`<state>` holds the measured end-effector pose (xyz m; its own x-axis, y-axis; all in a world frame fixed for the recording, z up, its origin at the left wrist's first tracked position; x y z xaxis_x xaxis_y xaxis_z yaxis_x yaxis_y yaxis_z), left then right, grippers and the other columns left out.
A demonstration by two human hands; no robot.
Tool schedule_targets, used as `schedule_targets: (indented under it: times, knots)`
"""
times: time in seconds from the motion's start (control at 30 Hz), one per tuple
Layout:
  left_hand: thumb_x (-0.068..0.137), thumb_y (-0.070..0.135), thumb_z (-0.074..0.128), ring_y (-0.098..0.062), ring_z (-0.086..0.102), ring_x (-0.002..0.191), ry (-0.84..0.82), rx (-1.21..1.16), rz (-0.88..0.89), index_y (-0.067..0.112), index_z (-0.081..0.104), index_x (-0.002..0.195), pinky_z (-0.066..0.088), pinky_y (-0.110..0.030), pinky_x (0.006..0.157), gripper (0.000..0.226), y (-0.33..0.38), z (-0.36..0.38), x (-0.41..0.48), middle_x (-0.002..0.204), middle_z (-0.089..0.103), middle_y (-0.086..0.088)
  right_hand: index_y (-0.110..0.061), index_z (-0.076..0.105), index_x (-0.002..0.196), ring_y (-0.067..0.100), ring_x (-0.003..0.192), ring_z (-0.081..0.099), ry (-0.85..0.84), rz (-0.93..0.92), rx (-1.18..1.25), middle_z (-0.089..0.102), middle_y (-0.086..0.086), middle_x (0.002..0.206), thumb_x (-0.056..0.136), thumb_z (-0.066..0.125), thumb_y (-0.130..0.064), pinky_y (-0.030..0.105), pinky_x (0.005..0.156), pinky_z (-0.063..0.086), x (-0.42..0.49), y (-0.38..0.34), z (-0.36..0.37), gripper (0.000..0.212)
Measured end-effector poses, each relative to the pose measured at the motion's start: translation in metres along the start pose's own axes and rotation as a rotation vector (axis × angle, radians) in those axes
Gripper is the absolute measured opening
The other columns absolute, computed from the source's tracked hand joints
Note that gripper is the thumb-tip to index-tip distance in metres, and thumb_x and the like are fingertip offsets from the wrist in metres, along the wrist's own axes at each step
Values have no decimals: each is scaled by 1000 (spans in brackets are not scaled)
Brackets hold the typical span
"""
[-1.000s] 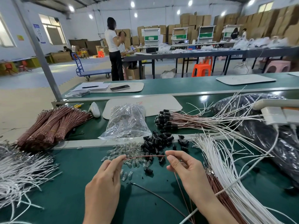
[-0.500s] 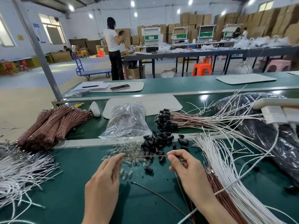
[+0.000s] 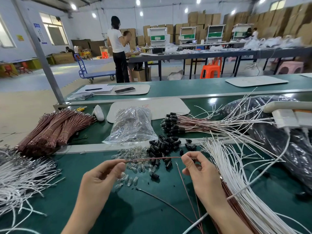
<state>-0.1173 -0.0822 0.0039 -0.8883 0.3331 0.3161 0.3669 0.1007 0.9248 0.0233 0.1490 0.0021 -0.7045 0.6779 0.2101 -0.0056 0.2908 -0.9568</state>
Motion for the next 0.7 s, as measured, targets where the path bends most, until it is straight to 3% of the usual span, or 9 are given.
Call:
schedule_targets:
  times: [0.1,0.2,0.43,0.6,0.7]
  knots:
    - [78,27,75,-13,69,68,47,-456,-135,19,81,91,58,-20,63,17,2,-6,5,85,76,-8,-40,68,87,0,63,65,-59,2,22,72,-8,70,89,61,-52,11,55,46,-2,-3,4,13]
    - [84,22,65,-9,71,68,77,-712,-257,22,81,90,59,-21,62,18,5,-3,3,89,77,0,-44,69,88,4,68,68,-134,6,117,73,-3,73,88,65,-47,10,65,48,-4,-6,9,5]
    - [79,24,68,-15,69,66,-107,-597,-325,20,80,95,56,-25,54,21,13,48,-16,92,76,-10,-41,74,87,5,68,69,-248,-32,176,72,-7,70,83,70,-45,9,65,46,-14,-11,24,7]
    - [76,30,70,-14,68,66,-65,-543,-307,23,80,92,54,-23,54,20,12,57,-20,89,76,-8,-42,73,93,5,74,69,-255,-39,162,73,-10,77,84,70,-44,9,70,48,-12,-7,26,10]
    - [78,29,69,-13,66,64,-5,-549,-319,17,79,93,55,-22,54,22,10,55,-18,85,75,-7,-45,67,105,4,91,70,-243,-5,191,75,-12,96,84,74,-34,15,85,51,-8,-1,25,25]
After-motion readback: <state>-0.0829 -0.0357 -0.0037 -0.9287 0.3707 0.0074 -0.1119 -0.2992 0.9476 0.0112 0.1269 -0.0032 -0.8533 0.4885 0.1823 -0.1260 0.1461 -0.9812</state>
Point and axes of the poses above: each hand's wrist, its own x-axis towards the middle knuckle, its own z-axis out of the palm, y = z × x, the point moved 1 cm from there along x, towards the middle knuckle
